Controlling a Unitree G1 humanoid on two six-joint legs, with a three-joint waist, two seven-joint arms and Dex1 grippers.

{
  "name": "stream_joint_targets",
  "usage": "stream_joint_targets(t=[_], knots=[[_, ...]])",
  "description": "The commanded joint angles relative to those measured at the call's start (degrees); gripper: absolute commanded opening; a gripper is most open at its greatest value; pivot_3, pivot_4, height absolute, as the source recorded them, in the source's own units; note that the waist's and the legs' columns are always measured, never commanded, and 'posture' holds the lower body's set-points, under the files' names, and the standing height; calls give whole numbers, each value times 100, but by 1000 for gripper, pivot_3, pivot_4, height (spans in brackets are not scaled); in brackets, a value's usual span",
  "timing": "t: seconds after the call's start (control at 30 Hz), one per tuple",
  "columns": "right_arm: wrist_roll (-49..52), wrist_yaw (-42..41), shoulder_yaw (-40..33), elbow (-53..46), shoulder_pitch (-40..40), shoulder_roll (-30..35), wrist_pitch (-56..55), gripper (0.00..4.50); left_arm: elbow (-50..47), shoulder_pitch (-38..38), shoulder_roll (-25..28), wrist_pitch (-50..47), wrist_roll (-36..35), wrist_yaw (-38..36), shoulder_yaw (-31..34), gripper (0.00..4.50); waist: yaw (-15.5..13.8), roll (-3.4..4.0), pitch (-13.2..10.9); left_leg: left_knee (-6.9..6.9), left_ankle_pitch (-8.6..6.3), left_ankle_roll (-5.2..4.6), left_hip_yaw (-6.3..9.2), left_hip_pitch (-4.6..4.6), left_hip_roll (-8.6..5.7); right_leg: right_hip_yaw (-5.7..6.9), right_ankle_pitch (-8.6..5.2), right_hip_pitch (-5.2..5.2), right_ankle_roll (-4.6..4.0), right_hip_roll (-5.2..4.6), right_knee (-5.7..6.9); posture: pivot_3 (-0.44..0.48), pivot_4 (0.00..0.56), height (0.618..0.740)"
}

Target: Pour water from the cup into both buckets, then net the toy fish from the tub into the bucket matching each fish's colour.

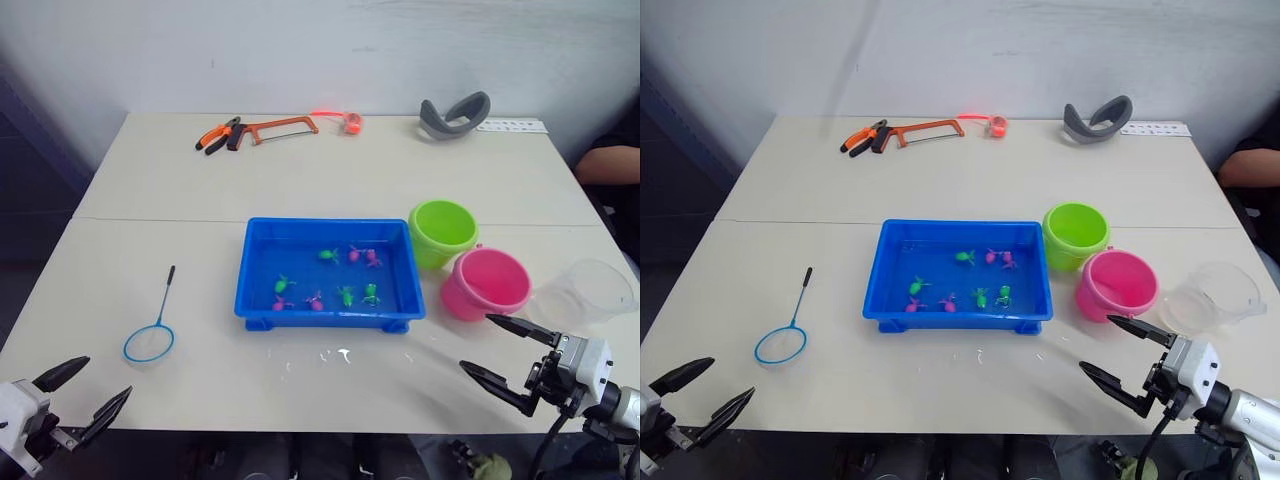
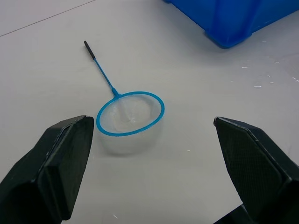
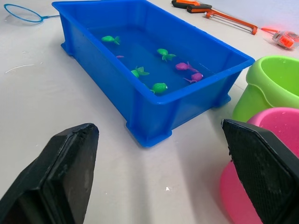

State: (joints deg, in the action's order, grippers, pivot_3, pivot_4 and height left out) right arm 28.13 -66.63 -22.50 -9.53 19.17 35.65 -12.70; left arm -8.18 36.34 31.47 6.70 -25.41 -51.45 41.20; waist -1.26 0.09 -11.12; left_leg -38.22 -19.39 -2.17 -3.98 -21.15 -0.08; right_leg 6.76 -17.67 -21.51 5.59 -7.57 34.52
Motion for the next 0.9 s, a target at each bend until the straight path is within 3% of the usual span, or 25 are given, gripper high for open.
stream_joint_targets(t=[0.03, 0.13, 0.3, 0.4, 0.63, 0.9], knots=[[55, 85, -42, -74, 68, -31, -84, 4500, -182, -71, 170, -219, -330, -98, 19, 4473, 0, 0, 0, 0, 0, 0, 0, 0, 0, 0, 0, 0, 0, 0, 0, 0, 150, 740], [123, 181, -148, -146, 221, -66, -35, 4500, -738, -145, 438, -1010, -1183, -389, 0, 4473, -21, -6, 3, -4, 3, 2, 4, 0, 0, 2, 0, 1, 0, -1, 8, 0, 150, 740], [351, 573, -687, -433, 662, -128, 84, 4500, -1722, -409, 776, -1903, -1942, -414, -383, 4473, -16, 9, 4, -7, 4, 2, 5, 0, -1, -2, 0, 4, 0, -4, 10, 0, 150, 740], [474, 895, -1050, -639, 1028, -300, 157, 4500, -2096, -728, 898, -2141, -1928, -444, -900, 4473, -7, 18, 9, -6, 7, 5, 4, 3, -2, -2, 0, 6, 0, 1, 12, 0, 150, 740], [841, 2058, -2069, -1029, 2017, -1340, 290, 4500, -2580, -2240, 861, -2685, -2073, -122, -2216, 4473, -21, 49, 30, -4, 16, 12, 0, 8, -6, -6, 0, 6, 0, 7, 30, 0, 150, 740], [619, 3487, -2373, -886, 2274, -2562, 220, 4500, -2708, -3096, 645, -2999, -2172, 202, -2779, 4473, 53, 75, 46, 10, 18, 23, -11, 23, -2, -28, -1, -1, -2, 15, 38, 0, 150, 740]])
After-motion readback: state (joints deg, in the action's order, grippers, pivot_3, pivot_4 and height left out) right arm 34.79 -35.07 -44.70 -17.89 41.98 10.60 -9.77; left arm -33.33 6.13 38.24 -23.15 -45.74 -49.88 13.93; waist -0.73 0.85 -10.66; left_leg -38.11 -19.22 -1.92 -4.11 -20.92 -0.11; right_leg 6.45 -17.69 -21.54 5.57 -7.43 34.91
